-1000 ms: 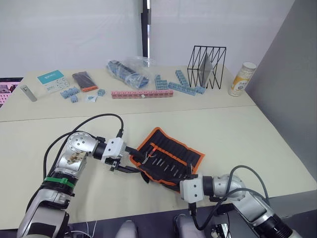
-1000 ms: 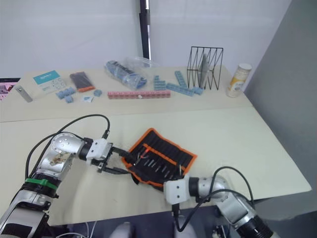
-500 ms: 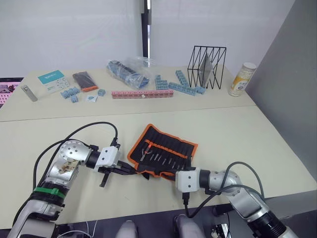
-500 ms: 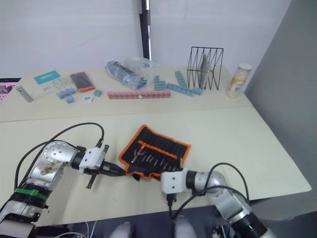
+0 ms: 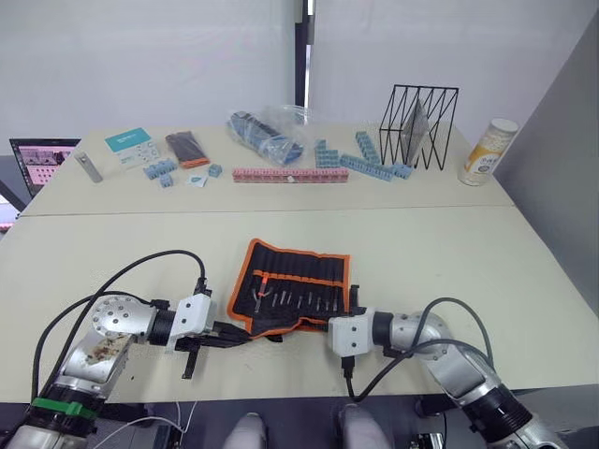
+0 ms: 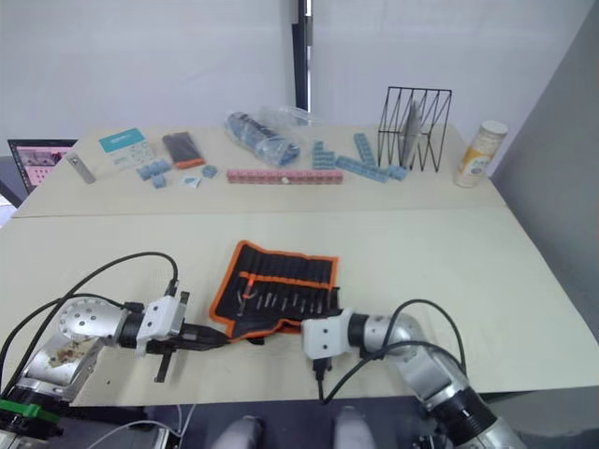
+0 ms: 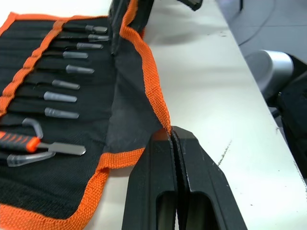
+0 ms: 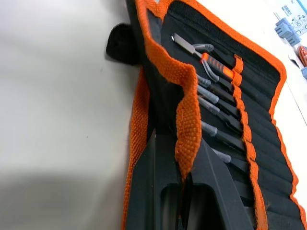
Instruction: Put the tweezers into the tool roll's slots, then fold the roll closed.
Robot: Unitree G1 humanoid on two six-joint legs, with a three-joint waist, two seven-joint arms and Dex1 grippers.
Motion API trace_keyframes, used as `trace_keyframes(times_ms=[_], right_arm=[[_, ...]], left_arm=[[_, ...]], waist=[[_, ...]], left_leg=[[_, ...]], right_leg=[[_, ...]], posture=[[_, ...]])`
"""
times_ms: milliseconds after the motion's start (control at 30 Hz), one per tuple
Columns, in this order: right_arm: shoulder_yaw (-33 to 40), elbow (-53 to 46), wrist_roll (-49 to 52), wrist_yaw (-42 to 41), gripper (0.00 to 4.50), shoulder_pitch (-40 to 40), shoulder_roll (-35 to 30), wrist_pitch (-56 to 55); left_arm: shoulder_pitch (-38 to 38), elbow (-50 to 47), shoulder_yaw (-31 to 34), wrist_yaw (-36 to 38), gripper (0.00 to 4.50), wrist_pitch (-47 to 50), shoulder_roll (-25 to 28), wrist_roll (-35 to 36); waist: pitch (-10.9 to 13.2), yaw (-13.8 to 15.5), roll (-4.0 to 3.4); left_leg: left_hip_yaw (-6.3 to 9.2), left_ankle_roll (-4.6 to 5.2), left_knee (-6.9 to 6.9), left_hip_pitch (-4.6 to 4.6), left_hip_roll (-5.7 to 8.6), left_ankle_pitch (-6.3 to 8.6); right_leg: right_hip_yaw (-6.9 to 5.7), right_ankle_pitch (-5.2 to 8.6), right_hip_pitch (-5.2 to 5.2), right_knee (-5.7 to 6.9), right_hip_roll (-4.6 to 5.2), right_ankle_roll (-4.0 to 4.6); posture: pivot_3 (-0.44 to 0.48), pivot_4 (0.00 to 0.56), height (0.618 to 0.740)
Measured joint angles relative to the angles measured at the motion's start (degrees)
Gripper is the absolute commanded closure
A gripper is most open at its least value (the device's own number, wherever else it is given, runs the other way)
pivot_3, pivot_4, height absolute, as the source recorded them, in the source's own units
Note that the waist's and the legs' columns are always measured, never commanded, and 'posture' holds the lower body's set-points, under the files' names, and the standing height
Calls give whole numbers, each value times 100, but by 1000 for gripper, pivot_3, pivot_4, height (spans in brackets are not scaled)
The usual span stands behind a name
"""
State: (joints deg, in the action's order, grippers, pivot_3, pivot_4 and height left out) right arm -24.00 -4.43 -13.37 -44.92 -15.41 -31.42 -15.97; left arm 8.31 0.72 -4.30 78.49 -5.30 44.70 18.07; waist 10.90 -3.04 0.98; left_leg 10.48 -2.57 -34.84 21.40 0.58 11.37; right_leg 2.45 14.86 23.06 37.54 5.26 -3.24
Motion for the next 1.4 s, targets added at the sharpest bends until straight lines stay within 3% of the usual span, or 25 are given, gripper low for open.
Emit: trace_keyframes(times_ms=[367,567,1033,1400], right_arm=[[8,-267,487,-379,4500,39,-44,624],[131,-352,576,-293,4500,60,-37,1046],[137,463,43,88,4500,-471,-85,51],[229,506,286,-225,4500,-515,-150,282]], left_arm=[[-58,16,52,-528,4462,370,-10,24],[294,148,35,-647,4462,543,-170,24],[36,-354,-44,-861,4462,935,-182,94],[982,483,-137,-1150,4462,981,-548,-108]], waist=[[0,42,0],[0,70,1],[1,57,3],[1,61,4]], left_leg=[[-5,0,1,1,-2,0],[-6,-1,-3,3,-1,0],[-17,-1,-2,3,-6,0],[-17,-2,-4,3,-5,-1]], right_leg=[[3,-2,4,0,-1,1],[2,-5,4,0,-1,-1],[10,-10,8,-3,-3,2],[9,-14,7,-5,-4,1]], posture=[[0,150,737],[0,150,737],[0,150,737],[0,150,737]])
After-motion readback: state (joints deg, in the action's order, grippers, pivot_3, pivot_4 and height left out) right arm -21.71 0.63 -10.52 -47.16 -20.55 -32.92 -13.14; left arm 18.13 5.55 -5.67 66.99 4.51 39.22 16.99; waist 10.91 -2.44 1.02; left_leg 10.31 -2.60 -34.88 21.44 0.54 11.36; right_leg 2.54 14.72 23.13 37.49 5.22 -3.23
